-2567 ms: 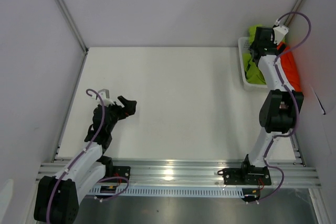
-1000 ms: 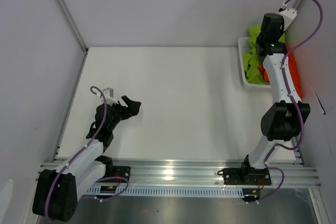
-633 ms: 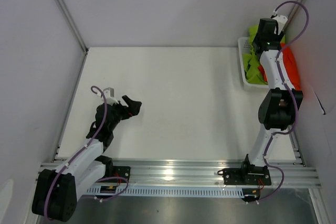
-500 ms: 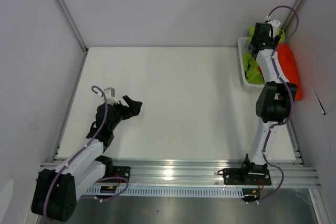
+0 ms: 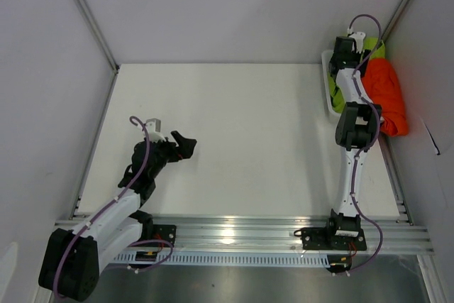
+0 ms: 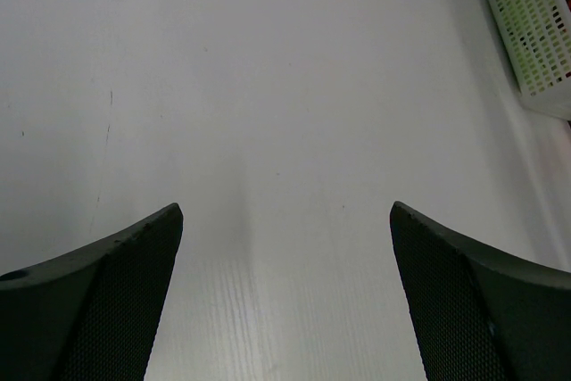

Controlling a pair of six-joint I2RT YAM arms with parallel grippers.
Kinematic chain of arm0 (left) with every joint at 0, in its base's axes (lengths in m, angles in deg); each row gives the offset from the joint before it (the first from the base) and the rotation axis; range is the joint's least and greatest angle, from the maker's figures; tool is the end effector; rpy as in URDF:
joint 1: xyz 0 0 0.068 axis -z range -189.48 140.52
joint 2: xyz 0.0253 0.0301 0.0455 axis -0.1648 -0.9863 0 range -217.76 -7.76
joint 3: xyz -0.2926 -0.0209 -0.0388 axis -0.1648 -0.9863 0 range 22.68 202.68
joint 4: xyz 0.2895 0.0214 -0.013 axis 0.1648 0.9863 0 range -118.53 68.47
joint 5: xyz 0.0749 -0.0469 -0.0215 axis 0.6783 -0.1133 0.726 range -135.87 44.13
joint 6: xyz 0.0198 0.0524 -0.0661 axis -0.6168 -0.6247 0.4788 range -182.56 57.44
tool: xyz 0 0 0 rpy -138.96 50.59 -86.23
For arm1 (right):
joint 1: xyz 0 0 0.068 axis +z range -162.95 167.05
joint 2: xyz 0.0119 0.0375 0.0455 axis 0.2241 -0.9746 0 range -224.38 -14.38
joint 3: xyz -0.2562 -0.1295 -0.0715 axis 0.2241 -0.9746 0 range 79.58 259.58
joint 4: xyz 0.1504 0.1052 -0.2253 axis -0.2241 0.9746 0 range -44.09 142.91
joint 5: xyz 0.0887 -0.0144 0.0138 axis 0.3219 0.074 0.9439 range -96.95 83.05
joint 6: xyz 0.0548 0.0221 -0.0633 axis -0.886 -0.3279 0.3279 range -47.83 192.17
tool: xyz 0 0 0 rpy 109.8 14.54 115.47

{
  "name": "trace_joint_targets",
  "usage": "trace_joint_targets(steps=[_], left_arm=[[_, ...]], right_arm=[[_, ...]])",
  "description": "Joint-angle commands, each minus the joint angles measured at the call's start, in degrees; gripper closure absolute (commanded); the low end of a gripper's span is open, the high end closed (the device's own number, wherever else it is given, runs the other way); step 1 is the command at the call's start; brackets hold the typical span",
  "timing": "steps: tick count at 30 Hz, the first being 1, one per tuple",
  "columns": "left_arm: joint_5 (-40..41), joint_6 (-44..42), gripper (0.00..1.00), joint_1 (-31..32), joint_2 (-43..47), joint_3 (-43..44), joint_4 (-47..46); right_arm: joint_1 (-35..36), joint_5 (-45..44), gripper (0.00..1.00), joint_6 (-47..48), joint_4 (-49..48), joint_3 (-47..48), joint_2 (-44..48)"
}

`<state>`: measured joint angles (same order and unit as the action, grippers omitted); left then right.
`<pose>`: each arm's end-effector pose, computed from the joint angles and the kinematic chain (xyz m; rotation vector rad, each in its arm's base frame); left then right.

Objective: Fold and stack the shorts
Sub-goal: Grab the shorts from the pile

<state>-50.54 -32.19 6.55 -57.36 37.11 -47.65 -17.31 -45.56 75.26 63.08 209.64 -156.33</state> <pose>0.2271 -0.0719 0.1813 -0.1790 1.8903 -0.6340 0.6404 -0.0967 0.2278 0.4349 1.9984 -0.7768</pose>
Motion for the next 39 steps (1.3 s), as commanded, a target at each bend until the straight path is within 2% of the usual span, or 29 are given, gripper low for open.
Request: trace_joint_targets(steps=[1,4,10,11,12,14,15,16,24,27,29,39], left_arm=[[0.3,-1.5,0.01,0.6,-0.1,2.4,-2.7],[-0.2,-1.5,0.01,0.7,-0.5,2.5,-2.9],[-0.3,-1.8,0.01,1.0,-0.7,2.5,-3.1],[-0.3,-2.0,0.01,1.0,-0.7,2.5,-3.1],[-0.3,-2.0,0.01,1.1,-0.7,2.5,-3.2],[-0.3,-2.1,0.01,1.1,-0.8,2.6,-3.2],[-0.4,-2.1,0.01,1.1,-0.8,2.8,-3.1],[-0.6,-2.1,0.01,1.2,-0.9,2.9,-3.1],[-0.8,-2.2,0.01,1.5,-0.8,3.1,-2.6],[-0.7,-2.2,0.01,1.6,-0.3,3.3,-2.2],[-0.8,-2.2,0.01,1.6,-0.1,3.2,-2.1],[-0.5,-2.5,0.01,2.2,0.2,3.6,-1.5]], right_arm=[[-1.3,-4.0,0.24,2.4,-4.0,4.8,-2.1],[-2.1,-5.5,0.25,1.8,-4.2,7.0,-4.1],[-3.5,-7.7,0.37,1.7,-10.0,1.0,-0.6],[-3.6,-7.7,0.41,1.7,-10.0,1.0,-0.5],[-4.1,-7.5,0.53,1.7,-9.8,1.3,-0.4],[-4.3,-6.9,0.62,1.4,-9.2,1.2,0.0],[-4.4,-6.8,0.76,1.3,-9.0,1.2,0.1],[-4.5,-7.1,0.81,0.6,-8.3,1.3,0.2],[-4.4,-6.7,0.73,-4.1,-7.1,-3.8,7.3],[-4.0,-6.8,0.81,-4.8,-5.9,-4.1,8.6],[-3.8,-7.1,1.00,-5.5,-5.0,-4.5,9.4],[-2.1,-3.0,1.00,-9.9,-6.0,-14.1,20.9]])
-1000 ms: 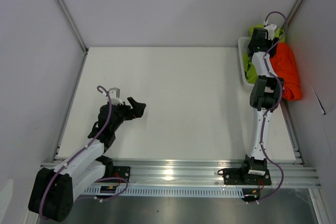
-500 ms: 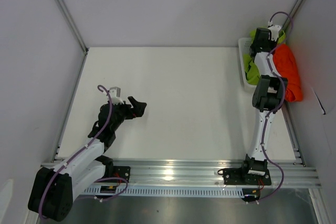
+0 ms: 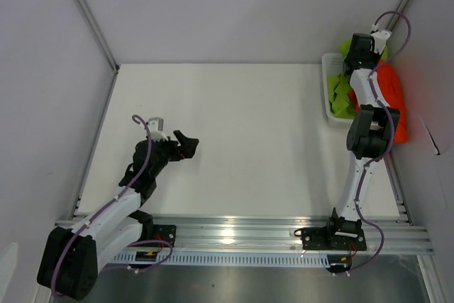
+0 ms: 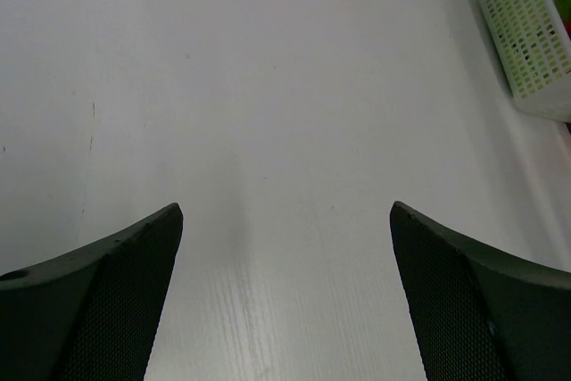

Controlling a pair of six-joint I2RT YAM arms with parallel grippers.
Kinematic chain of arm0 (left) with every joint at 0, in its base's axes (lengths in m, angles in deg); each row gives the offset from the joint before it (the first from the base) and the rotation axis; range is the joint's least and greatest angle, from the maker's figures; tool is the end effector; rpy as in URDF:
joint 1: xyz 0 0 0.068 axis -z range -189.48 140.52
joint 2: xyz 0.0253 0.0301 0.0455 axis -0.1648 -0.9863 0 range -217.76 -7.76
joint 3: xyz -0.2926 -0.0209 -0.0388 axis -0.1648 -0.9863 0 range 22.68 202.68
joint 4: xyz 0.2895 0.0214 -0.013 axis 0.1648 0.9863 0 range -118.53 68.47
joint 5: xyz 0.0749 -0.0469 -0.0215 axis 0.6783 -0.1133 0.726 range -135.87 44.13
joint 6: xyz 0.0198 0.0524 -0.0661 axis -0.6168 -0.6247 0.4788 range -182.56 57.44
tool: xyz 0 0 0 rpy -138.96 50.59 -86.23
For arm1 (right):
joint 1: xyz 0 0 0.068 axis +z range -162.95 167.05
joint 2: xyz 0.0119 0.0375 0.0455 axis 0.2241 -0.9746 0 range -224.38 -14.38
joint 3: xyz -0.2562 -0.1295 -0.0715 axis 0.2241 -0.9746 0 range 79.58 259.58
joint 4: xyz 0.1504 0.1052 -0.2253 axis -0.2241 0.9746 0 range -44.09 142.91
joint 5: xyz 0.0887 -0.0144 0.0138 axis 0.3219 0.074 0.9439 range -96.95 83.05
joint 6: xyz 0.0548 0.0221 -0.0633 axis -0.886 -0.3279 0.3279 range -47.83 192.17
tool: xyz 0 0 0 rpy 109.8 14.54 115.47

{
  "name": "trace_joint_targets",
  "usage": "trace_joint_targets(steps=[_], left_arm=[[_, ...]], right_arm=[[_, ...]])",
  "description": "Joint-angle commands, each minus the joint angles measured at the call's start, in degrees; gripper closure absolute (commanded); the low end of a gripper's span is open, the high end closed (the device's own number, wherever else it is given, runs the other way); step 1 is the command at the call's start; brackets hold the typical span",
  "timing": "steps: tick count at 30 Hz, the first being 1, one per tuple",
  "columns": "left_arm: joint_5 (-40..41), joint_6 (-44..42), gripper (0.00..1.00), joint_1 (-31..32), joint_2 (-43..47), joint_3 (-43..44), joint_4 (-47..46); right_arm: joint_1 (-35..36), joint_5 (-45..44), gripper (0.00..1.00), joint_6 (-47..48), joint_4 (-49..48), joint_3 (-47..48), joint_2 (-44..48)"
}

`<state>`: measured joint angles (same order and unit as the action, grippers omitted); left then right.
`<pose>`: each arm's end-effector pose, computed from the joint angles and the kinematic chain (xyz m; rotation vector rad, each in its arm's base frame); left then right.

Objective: Fold and stack the shorts
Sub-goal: Grab the shorts from the pile

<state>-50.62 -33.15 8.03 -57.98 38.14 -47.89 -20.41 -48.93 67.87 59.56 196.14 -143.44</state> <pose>0.2286 -0.0789 0.1868 -0.1363 1.8835 -0.6443 0.5894 -0.1288 0.2781 0.6562 1.8715 -0.7730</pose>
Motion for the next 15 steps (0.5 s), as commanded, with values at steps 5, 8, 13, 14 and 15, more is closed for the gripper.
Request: trace_joint_targets(steps=[5,8,13,14,15], left_arm=[[-0.3,-1.5,0.01,0.9,0.8,2.7,-1.1],[-0.3,-1.6,0.01,0.9,0.6,2.9,-0.9],[-0.7,-1.5,0.01,1.1,0.6,3.3,-0.8],[-0.7,-1.5,0.01,1.2,0.5,3.2,-0.8],[-0.7,-1.5,0.01,1.1,0.5,3.2,-0.8]], right_arm=[[1.8,6.0,1.00,-4.4,0.7,-1.6,13.0],[0.8,14.5,0.94,-6.6,6.3,1.2,14.4],[0.4,16.9,0.69,-7.2,8.1,-1.1,15.2],[0.3,17.1,0.69,-7.5,8.1,-1.8,15.4],[0.2,17.5,0.69,-7.7,8.1,-2.6,15.6]])
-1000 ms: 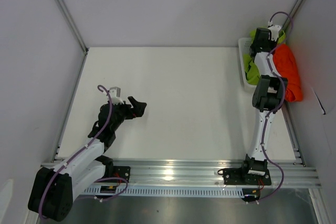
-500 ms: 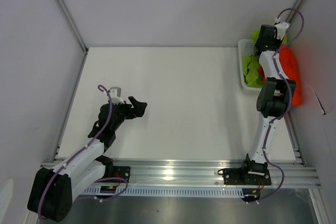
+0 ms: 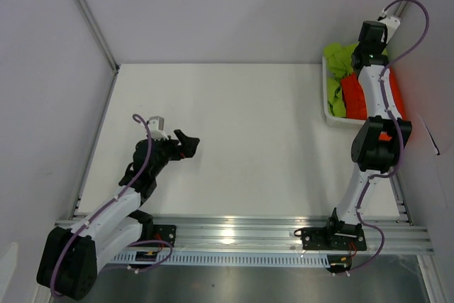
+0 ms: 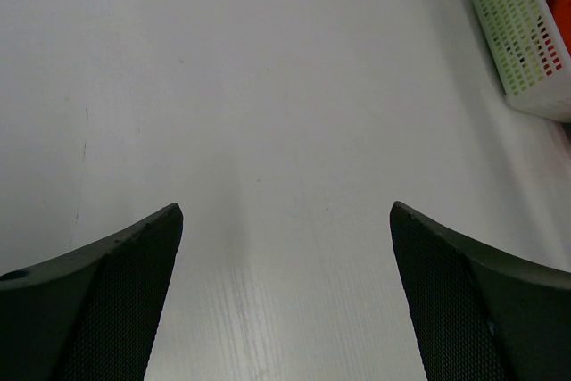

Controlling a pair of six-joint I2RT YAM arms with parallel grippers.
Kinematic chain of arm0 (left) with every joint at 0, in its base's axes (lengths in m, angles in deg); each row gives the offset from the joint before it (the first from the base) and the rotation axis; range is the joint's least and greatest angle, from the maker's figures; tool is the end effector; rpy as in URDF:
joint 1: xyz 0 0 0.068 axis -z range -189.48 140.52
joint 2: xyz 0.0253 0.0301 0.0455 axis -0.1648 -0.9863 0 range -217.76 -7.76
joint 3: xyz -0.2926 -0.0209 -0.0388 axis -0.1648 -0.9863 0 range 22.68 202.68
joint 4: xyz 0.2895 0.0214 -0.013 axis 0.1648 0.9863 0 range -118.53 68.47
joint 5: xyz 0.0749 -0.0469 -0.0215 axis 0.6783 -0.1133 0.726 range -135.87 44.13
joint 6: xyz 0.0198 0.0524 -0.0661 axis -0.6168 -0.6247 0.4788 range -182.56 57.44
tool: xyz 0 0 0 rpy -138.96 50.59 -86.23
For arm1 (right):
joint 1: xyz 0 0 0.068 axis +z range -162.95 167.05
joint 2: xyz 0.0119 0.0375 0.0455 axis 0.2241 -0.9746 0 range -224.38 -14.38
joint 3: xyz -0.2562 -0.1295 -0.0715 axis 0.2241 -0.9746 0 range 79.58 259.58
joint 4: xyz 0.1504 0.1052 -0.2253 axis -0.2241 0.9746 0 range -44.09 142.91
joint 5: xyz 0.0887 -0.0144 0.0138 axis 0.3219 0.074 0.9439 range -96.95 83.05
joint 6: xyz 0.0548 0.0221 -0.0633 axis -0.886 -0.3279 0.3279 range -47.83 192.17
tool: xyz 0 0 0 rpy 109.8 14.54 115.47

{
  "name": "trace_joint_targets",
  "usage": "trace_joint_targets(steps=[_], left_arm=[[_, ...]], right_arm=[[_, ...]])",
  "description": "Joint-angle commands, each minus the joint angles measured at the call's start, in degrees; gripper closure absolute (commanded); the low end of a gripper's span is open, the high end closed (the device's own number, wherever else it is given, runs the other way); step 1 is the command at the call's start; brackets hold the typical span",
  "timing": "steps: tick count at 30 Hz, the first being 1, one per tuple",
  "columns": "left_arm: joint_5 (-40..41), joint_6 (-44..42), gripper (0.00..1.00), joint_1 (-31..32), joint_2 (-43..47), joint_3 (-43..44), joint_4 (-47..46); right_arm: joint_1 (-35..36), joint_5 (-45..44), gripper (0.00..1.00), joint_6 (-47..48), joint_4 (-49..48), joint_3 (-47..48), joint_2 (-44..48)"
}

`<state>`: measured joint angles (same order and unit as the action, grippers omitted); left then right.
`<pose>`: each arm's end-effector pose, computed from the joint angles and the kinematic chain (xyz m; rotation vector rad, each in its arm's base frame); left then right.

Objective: Fold and stack the shorts
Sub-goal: Grab the shorts from the pile

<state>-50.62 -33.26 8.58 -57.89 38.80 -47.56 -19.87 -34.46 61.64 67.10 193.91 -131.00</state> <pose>0.2291 -0.0815 0.1910 -0.1245 1.8777 -0.6513 0.5488 -0.1022 0.3631 0.5995 1.8623 -0.4328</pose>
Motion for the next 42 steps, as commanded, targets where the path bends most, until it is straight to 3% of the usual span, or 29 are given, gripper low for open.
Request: trace_joint_targets(steps=[1,4,7,9,23,32,35,38,39,41,42], left_arm=[[-0.8,-1.4,0.01,0.7,0.4,2.6,-1.1],[-1.1,-1.4,0.01,0.7,-0.1,2.8,-1.1],[-1.2,-1.4,0.01,0.8,-0.1,2.8,-1.1],[-1.1,-1.5,0.01,0.9,-0.1,2.9,-1.0],[-0.9,-2.0,0.01,0.9,-1.8,3.3,-1.0],[-0.4,-2.1,0.01,0.9,-2.4,3.3,-1.3],[-0.5,-2.1,0.01,0.9,-2.7,3.4,-1.2],[-0.6,-2.0,0.01,0.9,-2.9,3.4,-1.3],[-0.6,-2.0,0.01,0.9,-3.0,3.4,-1.3],[-0.7,-2.0,0.01,0.9,-3.0,3.5,-1.3],[-0.7,-2.0,0.01,0.9,-3.0,3.5,-1.3]], right_arm=[[-0.7,3.8,0.66,-1.6,0.5,-1.9,3.2],[-1.5,5.6,0.61,-2.7,-1.0,-4.5,4.1],[-2.0,7.0,0.38,-3.4,-2.3,-6.8,3.9],[-2.0,7.6,0.33,-3.5,-2.3,-6.7,2.6],[-1.9,15.4,0.33,-6.7,-2.8,-2.7,-10.0],[-1.6,14.2,0.32,-7.7,-2.3,-0.4,-13.9],[-1.5,12.9,0.44,-7.4,-2.1,-0.7,-13.6],[-1.5,12.2,0.50,-7.0,-1.9,-0.7,-13.2],[-1.6,12.1,0.65,-6.9,-1.8,-0.6,-13.1],[-1.6,12.0,0.79,-6.9,-1.6,-0.6,-12.8],[-1.7,11.8,0.95,-6.9,-1.2,-0.7,-12.8]])
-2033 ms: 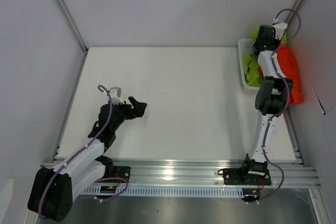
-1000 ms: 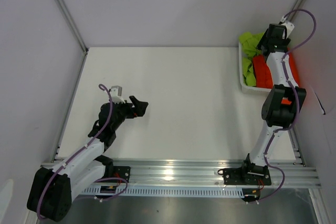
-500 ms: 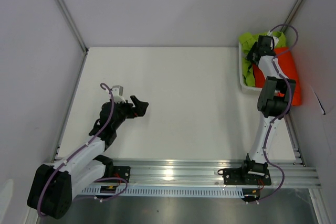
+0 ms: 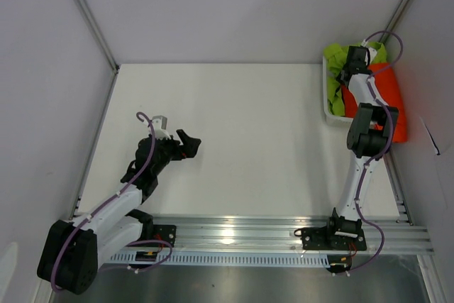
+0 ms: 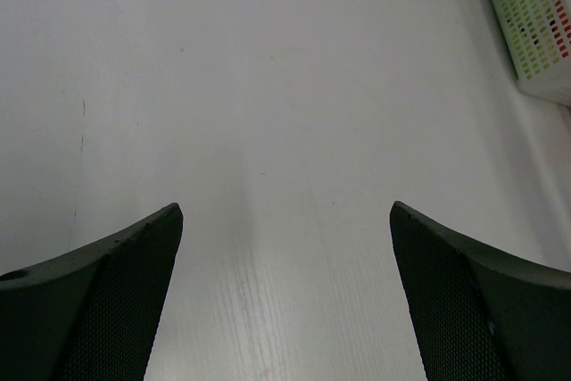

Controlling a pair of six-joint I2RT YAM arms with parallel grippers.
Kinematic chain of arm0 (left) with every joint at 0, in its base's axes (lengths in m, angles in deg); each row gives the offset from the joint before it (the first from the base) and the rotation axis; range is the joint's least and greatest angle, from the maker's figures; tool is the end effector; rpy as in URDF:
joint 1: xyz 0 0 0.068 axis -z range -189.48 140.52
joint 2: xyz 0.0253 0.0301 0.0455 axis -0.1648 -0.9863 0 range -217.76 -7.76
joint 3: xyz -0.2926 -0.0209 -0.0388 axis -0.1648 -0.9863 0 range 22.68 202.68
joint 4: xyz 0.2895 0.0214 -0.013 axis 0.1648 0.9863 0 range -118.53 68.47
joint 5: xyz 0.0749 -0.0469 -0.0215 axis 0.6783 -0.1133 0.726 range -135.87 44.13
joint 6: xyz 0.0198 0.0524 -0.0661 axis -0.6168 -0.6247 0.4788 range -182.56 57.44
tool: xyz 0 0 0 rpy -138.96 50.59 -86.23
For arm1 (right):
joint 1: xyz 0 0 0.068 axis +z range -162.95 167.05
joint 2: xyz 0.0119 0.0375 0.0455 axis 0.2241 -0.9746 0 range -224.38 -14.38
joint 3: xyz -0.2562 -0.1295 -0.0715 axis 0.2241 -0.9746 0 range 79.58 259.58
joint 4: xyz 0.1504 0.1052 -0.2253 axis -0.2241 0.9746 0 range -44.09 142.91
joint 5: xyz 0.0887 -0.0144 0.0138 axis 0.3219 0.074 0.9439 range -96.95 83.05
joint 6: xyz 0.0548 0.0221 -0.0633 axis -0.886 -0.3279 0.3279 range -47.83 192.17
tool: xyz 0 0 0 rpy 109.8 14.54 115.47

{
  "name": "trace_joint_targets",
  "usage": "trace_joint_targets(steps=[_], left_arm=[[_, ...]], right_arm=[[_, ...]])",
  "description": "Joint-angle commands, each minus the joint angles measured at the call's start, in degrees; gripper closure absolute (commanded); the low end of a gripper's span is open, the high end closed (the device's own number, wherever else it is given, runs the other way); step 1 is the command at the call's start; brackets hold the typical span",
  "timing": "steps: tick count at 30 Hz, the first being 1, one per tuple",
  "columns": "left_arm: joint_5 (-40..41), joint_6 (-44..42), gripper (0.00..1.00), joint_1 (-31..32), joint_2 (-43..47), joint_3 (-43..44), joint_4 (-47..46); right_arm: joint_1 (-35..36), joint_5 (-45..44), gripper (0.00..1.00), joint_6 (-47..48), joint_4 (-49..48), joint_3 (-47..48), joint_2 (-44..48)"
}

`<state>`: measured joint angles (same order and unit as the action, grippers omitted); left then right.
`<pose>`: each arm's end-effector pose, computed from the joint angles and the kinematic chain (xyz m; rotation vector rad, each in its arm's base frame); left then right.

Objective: Fold and stack the shorts
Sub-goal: Grab the shorts from the pile

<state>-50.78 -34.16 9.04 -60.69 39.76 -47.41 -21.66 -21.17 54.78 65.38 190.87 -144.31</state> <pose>0.2341 -0.0855 0.1864 -0.1043 1.9137 -0.6400 0.5921 -0.1097 0.2114 0.6310 2.1273 -0.1940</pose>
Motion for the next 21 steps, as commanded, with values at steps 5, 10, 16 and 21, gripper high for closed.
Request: trace_joint_targets(steps=[5,10,16,21], left_arm=[[-0.6,-1.1,0.01,0.5,0.3,2.4,-1.3],[-0.7,-1.1,0.01,0.5,1.1,2.3,-1.0],[-0.9,-0.8,0.01,0.5,1.2,2.3,-1.2],[-1.2,-0.5,0.01,0.9,0.8,1.9,-1.9]], right_arm=[[0.3,-2.0,1.00,-0.1,0.8,0.7,4.6],[0.2,-1.0,1.00,-0.4,3.0,-1.7,14.1],[0.2,-1.4,1.00,0.0,4.0,-6.2,28.9],[0.2,0.9,1.00,1.5,7.5,-4.2,41.3]])
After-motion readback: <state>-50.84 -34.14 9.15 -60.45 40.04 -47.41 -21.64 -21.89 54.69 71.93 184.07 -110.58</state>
